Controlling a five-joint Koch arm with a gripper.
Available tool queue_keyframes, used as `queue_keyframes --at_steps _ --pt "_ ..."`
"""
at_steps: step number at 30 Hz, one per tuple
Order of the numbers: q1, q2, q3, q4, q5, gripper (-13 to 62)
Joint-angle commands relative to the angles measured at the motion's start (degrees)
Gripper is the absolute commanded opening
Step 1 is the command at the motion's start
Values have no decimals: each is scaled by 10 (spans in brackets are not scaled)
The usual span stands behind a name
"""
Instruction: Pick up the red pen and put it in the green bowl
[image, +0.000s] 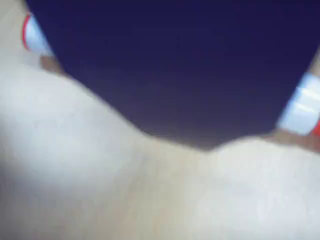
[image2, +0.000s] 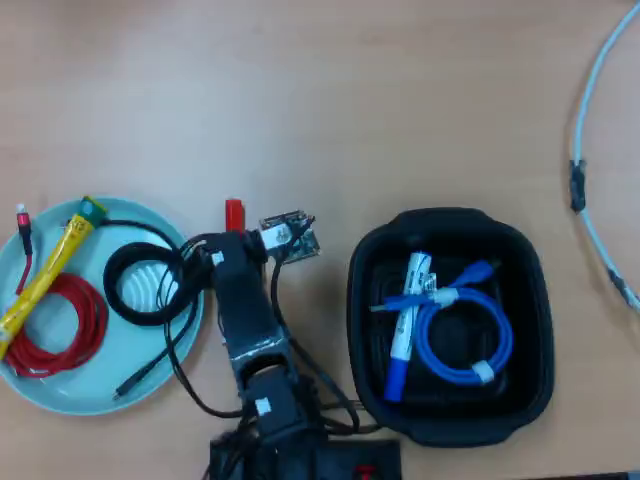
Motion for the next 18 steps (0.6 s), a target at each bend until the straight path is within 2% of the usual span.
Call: queue_keyframes --at_steps 1,18 --pt "-4 -14 -33 18 13 570" --pt "55 -47 -36 11 -52 570"
